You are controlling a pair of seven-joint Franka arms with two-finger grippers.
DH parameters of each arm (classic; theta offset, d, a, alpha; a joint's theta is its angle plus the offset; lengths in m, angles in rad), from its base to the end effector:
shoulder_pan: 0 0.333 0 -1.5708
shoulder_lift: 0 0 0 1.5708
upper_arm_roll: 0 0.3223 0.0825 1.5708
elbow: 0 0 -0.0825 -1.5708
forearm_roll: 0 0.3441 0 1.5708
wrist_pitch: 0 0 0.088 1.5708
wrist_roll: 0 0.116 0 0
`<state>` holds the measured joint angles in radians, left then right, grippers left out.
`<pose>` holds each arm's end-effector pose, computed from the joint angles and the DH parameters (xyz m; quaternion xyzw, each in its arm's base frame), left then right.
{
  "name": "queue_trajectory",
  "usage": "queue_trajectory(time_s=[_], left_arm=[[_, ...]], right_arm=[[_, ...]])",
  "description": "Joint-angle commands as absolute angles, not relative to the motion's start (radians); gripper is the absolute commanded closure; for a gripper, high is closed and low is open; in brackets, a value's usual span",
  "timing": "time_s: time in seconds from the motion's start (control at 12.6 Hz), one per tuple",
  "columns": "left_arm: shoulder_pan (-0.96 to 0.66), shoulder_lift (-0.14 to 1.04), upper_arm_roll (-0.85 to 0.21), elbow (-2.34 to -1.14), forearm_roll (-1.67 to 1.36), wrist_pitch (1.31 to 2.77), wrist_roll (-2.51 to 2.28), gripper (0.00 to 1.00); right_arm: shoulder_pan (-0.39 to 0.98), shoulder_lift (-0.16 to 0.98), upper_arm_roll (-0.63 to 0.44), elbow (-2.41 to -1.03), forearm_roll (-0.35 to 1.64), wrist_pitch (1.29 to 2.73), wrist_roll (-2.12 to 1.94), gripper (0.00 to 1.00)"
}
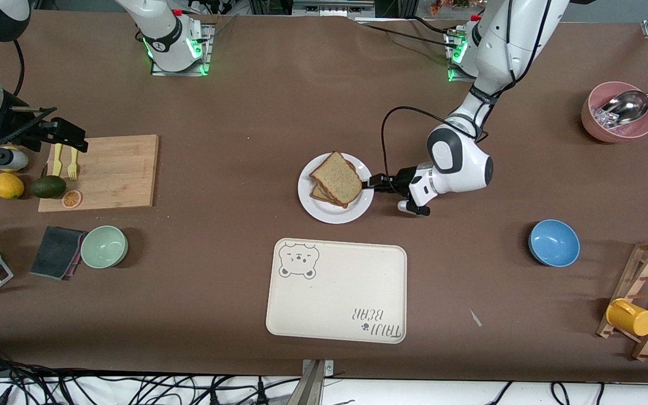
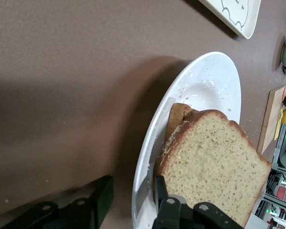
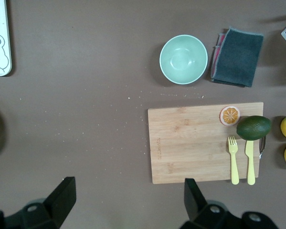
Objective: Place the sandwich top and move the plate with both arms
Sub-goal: 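Grip the plate rim with the left gripper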
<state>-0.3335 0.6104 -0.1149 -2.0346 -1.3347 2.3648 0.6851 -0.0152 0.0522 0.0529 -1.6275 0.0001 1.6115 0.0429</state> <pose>0.4922 -0.2567 0.1608 0.9104 0.0146 -0.0732 0.4069 0.5298 0.0193 0.5735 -0.9994 0.0026 0.0341 0.0001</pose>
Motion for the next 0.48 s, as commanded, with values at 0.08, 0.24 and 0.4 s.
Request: queue_trajectory(time_s=[0.08,0.24,0.4], left_arm=[[-0.351,0.635,-0.109,-2.025,-1.376,2.370,0.703,0.67],[-0.350,0.629,-0.109,-2.025,-1.376,2.365,0.696,0.82],[-0.350,0.632,-0.109,-2.025,-1.377,2.365,0.696,0.93]], right_arm=[[-0.023,0.038,0.057,-1.641,0.003,1.614,0.040,0.00],[-0.023,0.038,0.057,-1.641,0.003,1.614,0.040,0.00],[-0.021,0.038,0.057,-1.641,0.003,1.614,0.040,0.00]])
